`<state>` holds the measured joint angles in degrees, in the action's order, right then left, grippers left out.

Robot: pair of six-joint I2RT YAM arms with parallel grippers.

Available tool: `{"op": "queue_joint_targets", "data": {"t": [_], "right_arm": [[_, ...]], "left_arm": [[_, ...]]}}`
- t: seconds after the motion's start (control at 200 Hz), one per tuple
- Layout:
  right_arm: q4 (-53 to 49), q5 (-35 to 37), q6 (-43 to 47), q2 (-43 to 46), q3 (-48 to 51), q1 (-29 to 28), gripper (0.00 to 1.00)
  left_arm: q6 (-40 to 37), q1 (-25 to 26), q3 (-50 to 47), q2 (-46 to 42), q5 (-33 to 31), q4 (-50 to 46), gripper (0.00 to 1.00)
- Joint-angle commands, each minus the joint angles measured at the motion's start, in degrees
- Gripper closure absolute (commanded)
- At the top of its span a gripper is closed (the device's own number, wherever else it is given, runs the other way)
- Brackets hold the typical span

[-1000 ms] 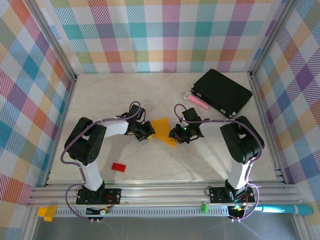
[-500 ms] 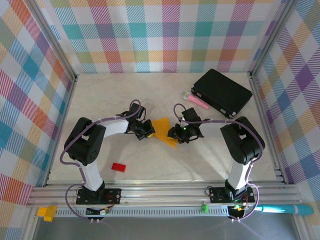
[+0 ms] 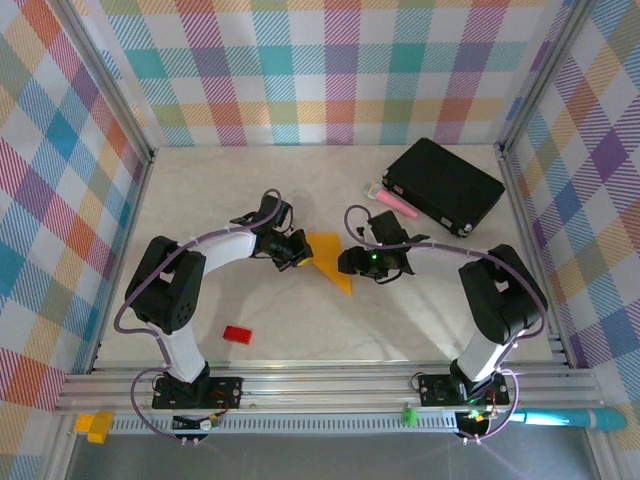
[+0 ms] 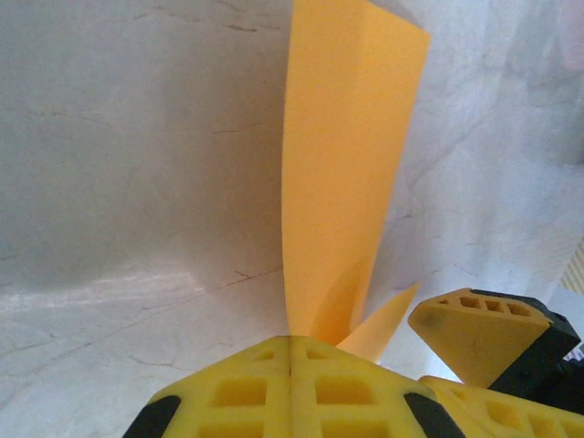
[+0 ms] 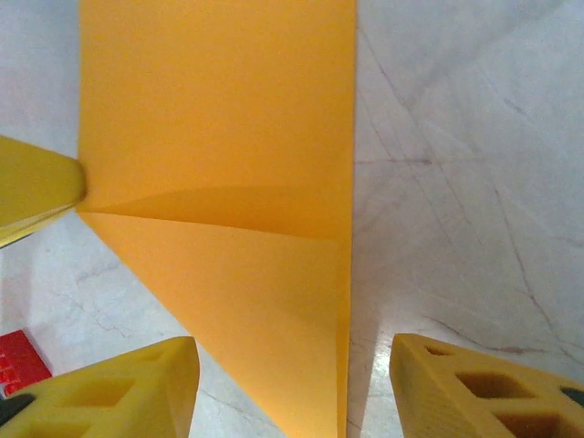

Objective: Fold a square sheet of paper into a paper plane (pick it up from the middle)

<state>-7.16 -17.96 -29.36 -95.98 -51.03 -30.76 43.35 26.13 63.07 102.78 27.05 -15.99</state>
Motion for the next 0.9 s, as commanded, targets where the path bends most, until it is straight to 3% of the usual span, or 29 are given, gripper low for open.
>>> {"op": "queue_joint_targets", "data": {"t": [0.0,0.3,0.655,0.75,0.895], "right_arm": [[-1.61,0.65,8.03,2.40,-1.52,-0.13,0.42],[-5.24,2.26,10.02,0.97,-3.78,-0.96,0.42],[-8.86,-11.21,15.55,-8.23,-10.77,0.22,0.44],[-8.07,-13.33,14.88,-9.56,-11.62,0.27,0.48],[-8.47,-14.12,14.99,-10.54,-12.30,0.26,0.57]], "left_arm": [[-1.44,-0.33,2.34,-2.07,1.47,-3.85,1.00],[-4.15,-0.55,4.48,-1.77,3.06,-6.13,1.00],[-13.09,-3.13,7.56,4.85,10.13,-9.70,1.00],[-14.41,-3.62,8.32,6.01,8.02,-10.90,0.95],[-14.26,-3.89,8.79,4.62,1.81,-11.81,0.79]]}}
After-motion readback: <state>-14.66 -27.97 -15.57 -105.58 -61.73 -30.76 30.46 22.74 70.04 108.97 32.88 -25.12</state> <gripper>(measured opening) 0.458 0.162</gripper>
